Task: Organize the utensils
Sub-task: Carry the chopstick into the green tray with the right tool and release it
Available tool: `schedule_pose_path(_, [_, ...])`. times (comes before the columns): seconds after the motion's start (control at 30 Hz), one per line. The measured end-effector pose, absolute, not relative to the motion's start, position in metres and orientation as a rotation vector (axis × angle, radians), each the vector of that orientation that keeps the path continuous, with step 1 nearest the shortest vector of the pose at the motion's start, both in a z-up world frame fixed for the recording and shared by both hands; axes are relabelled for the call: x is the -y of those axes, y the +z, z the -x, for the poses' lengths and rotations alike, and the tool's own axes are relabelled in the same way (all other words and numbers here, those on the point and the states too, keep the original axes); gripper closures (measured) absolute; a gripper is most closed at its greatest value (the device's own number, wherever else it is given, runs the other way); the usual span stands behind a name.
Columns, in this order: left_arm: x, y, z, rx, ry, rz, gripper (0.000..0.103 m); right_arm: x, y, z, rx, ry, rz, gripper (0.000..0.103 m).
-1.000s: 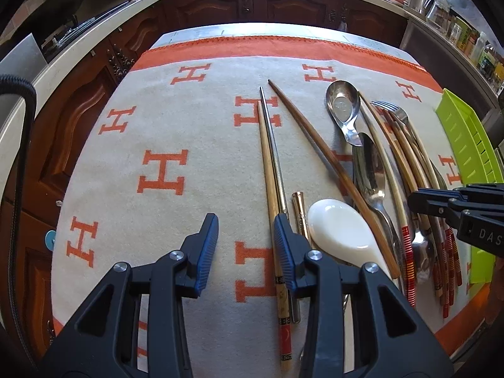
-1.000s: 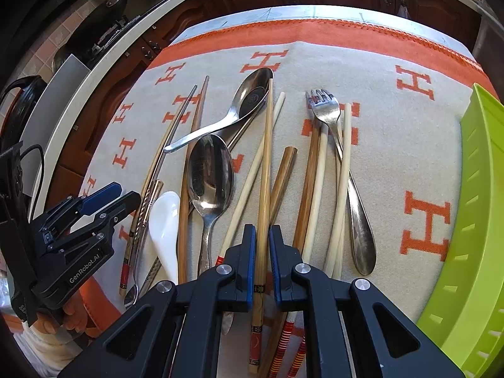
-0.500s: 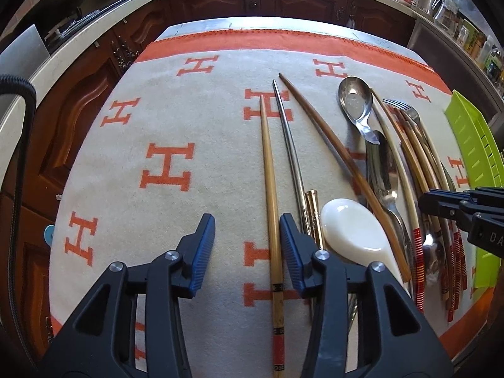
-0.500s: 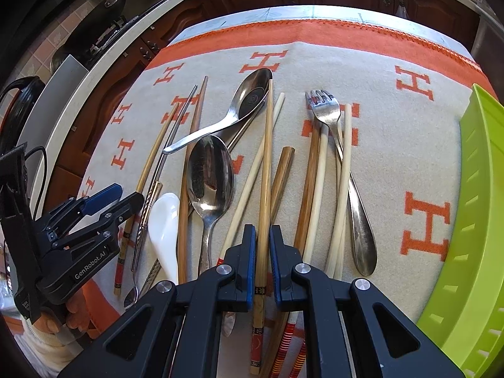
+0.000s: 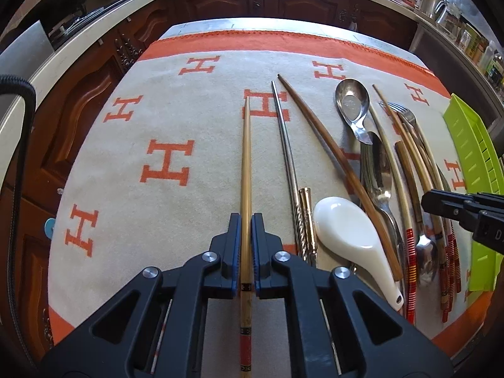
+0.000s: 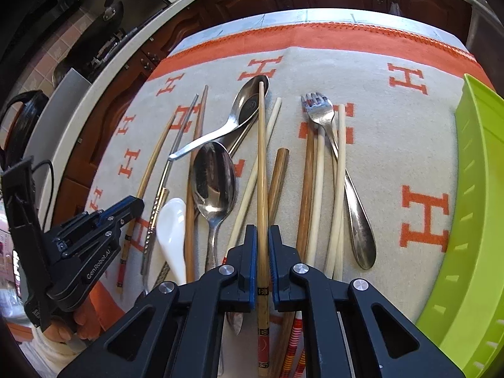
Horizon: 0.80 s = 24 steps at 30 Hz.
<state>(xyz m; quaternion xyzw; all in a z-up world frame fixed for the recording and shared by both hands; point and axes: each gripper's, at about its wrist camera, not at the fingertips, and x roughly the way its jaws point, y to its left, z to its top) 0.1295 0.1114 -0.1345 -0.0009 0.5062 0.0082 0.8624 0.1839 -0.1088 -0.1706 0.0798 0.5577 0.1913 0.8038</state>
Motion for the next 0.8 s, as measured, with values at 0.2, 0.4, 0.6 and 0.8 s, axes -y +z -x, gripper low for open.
schedule_pose_path(0.2, [-0.105, -0.103, -0.112, -1.009, -0.005, 0.019, 0.099, 0.132, -0.151, -0.177, -1.156, 0.416, -0.272, 0.096])
schedule_pose_path(0.4, [-0.069, -0.065, -0.097, -0.957, -0.109, 0.03, 0.099, 0.173, -0.123, -0.159, -1.101, 0.418, -0.391, 0.096])
schedule_pose_path(0.6, [-0.002, -0.042, -0.099, -0.938, -0.239, 0.037, 0.099, 0.233, -0.099, -0.134, -1.022, 0.3, -0.433, 0.096])
schedule_pose_path(0.8, [0.08, -0.037, -0.101, -0.934, -0.354, 0.005, 0.099, 0.299, -0.103, -0.11, -1.001, 0.146, -0.451, 0.096])
